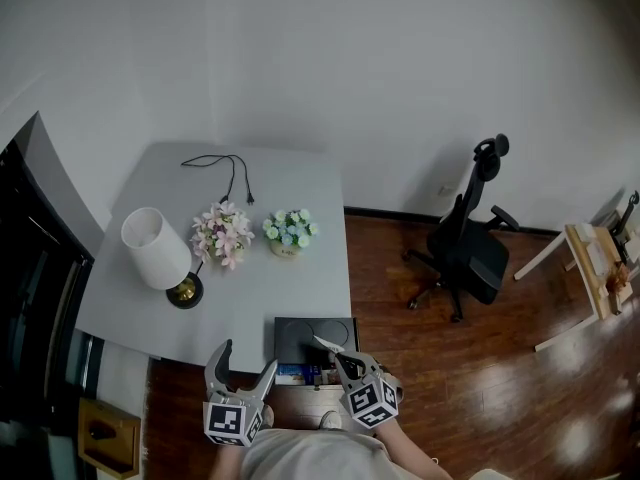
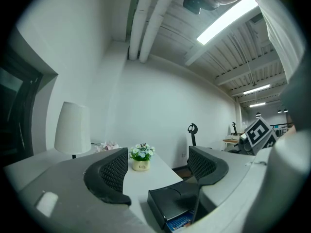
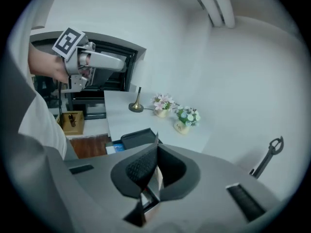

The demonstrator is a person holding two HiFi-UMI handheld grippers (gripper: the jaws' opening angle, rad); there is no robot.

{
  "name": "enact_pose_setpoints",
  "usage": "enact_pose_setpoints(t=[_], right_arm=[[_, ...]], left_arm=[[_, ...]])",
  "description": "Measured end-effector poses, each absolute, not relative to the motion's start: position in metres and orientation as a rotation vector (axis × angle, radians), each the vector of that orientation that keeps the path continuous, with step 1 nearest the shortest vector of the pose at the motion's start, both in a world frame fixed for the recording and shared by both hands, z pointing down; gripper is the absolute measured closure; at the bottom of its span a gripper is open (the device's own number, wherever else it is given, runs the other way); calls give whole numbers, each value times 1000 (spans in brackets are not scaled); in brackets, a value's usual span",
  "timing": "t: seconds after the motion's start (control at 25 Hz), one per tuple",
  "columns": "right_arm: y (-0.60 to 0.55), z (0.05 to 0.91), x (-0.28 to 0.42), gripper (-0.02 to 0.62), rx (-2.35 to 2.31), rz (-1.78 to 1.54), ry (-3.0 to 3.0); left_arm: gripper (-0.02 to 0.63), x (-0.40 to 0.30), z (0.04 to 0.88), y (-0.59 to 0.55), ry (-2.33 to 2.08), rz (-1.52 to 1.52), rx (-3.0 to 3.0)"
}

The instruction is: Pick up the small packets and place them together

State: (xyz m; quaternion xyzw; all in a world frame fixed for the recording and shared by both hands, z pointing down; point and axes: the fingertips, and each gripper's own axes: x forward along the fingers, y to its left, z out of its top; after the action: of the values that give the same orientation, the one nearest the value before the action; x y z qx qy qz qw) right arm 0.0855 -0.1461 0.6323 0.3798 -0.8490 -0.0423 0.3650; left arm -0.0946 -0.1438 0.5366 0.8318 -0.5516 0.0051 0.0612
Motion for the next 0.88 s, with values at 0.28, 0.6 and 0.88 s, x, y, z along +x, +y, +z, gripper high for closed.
enact_pose_setpoints(t=[0.28, 0.6, 0.88], right_arm=[[-191, 682, 17, 592, 780, -288, -2109], [-163, 745, -22, 578, 529, -178, -2080], [-160, 749, -19, 544, 538, -57, -2150]], left_arm=[[221, -103, 533, -141, -1686, 20, 2516], [221, -117, 533, -135, -1726, 24, 2481], [221, -114, 534, -136, -1711, 39, 2497]])
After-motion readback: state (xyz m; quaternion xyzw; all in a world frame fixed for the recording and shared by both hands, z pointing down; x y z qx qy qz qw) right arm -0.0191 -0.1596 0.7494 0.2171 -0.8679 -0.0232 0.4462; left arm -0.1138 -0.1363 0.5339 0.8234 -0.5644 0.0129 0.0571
